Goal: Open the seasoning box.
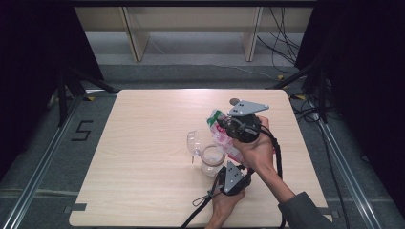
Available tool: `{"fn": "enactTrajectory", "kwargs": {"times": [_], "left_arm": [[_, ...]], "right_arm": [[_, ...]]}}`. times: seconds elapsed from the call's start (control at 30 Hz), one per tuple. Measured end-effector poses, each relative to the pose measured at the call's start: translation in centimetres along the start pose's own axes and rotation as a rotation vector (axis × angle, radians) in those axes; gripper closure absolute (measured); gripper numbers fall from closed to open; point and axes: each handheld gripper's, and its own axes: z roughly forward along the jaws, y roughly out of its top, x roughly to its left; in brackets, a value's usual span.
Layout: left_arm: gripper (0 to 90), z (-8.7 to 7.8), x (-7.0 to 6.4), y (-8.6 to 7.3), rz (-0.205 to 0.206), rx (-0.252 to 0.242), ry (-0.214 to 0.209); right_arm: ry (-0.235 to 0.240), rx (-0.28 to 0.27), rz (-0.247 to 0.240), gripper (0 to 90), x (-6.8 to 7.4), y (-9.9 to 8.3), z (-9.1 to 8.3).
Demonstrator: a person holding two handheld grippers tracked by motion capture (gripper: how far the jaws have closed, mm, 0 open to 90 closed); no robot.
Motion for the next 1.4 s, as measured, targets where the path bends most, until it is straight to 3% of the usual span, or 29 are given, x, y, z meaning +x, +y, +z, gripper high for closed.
{"fn": "enactTrajectory", "kwargs": {"times": [0.27,0.9,0.97,1.1,1.2,1.3,1.4], "left_arm": [[73.8,-0.1,0.0,0.2,-0.006,0.004,-0.010],[74.1,-0.1,-0.1,0.3,-0.012,0.005,-0.034],[74.1,-0.1,-0.1,0.3,-0.011,0.009,-0.036],[74.2,-0.1,-0.1,0.2,-0.007,0.010,-0.036],[74.2,-0.1,-0.1,0.2,-0.005,0.011,-0.036],[74.2,0.0,-0.1,0.2,-0.004,0.008,-0.037],[74.2,-0.1,-0.1,0.2,-0.004,0.009,-0.039]], "right_arm": [[0.002,0.013,-0.035,90.0,0.3,0.2,1.0],[0.002,0.059,-0.053,90.0,0.7,0.5,1.8],[0.009,0.076,-0.026,90.0,0.8,0.5,1.8],[-0.006,0.061,-0.047,90.0,0.7,0.4,2.0],[-0.008,0.074,-0.037,90.0,0.9,0.5,2.0],[-0.004,0.079,-0.068,90.0,0.8,0.6,2.1],[-0.004,0.087,-0.063,90.0,0.9,0.7,2.2]]}}
